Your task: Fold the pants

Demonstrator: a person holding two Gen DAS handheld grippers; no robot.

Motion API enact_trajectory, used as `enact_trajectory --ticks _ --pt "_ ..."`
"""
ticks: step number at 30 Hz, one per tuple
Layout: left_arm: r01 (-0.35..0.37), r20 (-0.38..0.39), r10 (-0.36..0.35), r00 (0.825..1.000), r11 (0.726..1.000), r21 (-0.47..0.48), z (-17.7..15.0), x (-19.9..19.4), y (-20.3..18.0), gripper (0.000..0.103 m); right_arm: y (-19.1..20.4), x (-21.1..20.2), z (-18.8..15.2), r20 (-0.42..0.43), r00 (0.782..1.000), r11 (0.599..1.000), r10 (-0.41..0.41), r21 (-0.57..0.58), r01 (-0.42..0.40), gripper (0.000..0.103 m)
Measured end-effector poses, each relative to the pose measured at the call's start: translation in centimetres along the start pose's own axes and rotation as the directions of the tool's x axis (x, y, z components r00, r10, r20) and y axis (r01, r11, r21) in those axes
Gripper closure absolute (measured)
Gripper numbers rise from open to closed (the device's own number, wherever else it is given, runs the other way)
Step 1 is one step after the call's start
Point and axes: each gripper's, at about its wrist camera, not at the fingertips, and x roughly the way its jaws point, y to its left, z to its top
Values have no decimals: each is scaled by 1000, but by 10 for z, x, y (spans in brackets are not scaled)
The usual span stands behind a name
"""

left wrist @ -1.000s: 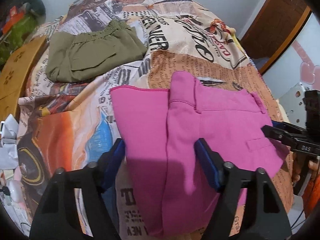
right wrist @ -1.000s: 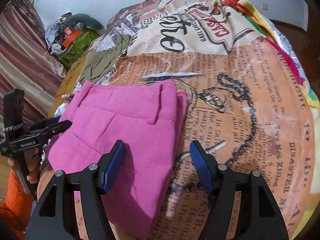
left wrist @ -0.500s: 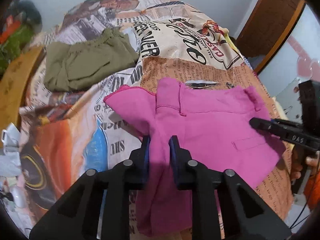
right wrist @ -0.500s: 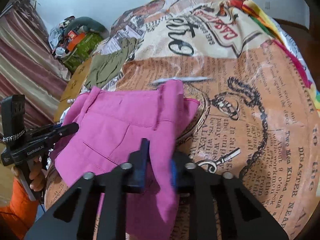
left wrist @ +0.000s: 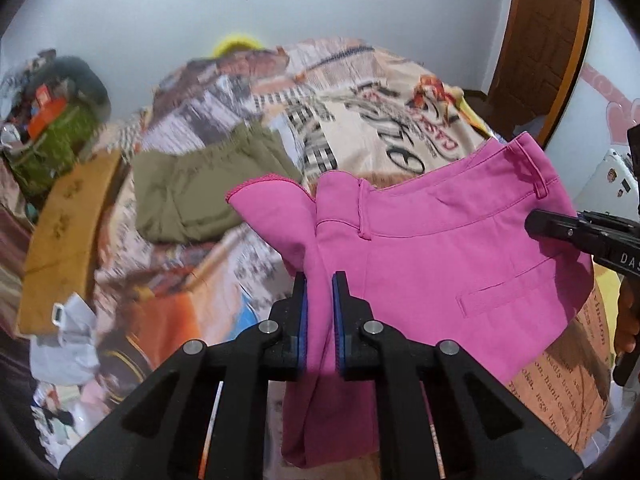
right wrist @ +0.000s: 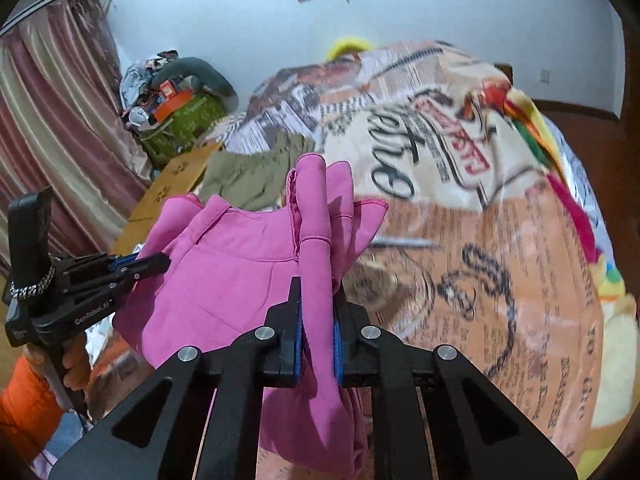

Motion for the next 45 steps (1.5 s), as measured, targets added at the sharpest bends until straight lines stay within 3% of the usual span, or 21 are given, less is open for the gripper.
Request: enact_trajectory --ticks 11,21,28,35,45 --pt "-71 111 75 991 997 -40 47 -26 48 92 45 2 64 106 994 994 13 -112 -1 93" --pt "-179 154 191 969 980 -90 83 -19 111 92 83 66 122 104 994 989 25 -148 -9 93" --pt "-246 151 262 953 962 -119 99 18 162 92 105 122 149 77 997 986 28 -164 -16 93" --pt "-304 95 318 943 942 -141 106 75 207 92 116 183 166 38 999 983 18 -185 -11 93" --pt "-246 12 255 967 944 -221 109 157 247 92 102 248 165 -23 999 985 -28 -174 23 93"
